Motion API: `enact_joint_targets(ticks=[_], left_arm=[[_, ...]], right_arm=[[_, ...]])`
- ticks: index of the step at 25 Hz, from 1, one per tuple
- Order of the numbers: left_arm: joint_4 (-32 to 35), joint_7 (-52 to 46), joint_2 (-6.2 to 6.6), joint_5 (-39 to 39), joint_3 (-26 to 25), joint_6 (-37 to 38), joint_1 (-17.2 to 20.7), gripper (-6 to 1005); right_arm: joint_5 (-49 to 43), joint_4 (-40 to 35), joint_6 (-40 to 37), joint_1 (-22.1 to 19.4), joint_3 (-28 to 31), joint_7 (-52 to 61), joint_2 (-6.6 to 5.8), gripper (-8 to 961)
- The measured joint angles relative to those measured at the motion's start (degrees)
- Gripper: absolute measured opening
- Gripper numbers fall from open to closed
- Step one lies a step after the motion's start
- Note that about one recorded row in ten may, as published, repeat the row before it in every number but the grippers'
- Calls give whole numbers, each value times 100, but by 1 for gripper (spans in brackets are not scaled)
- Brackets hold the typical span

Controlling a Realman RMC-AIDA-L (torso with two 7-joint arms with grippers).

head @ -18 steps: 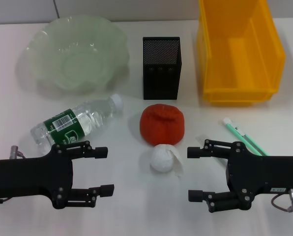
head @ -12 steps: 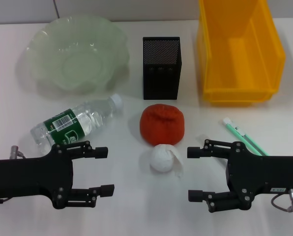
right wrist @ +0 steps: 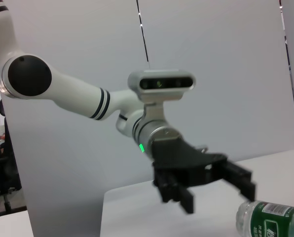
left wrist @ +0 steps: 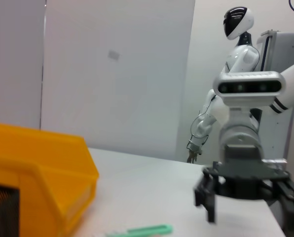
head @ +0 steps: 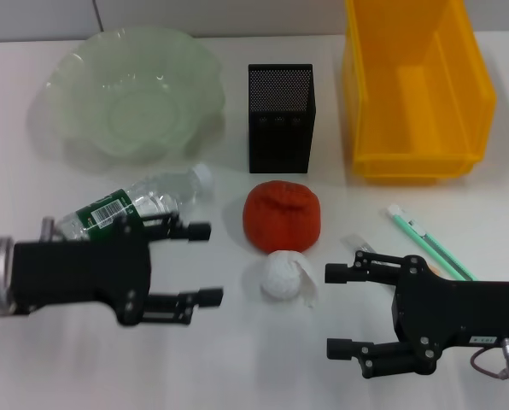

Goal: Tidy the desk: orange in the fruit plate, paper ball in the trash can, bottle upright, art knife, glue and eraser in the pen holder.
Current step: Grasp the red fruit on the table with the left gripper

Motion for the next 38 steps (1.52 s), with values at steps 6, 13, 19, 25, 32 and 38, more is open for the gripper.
enact_joint_targets(ticks=[6,13,19,25,32,38], left_arm=[[108,-576,-33,47,71,-583,-671,799],[310,-1259,-42,127,770,-1441,-1109,800],[414,-1658,-64,188,1625,-2250,-1393,799],[376,-1746,-92,137,2437,-3143,-1452,799],[302,-1757,-96,-141,2781,-3613,-1414,800],[164,-1743,-95,-290,3127,-3921,-1418,800]], right_arm=[[0,24,2,-138,0,-6,1,823],[0,71,-41,-348,59,-9,5,823],[3,118,-63,-413,82,-11,9,824],[11,195,-63,-418,80,-12,10,824],[16,204,-61,-421,68,-12,4,824],[18,203,-66,-425,59,-12,1,823]])
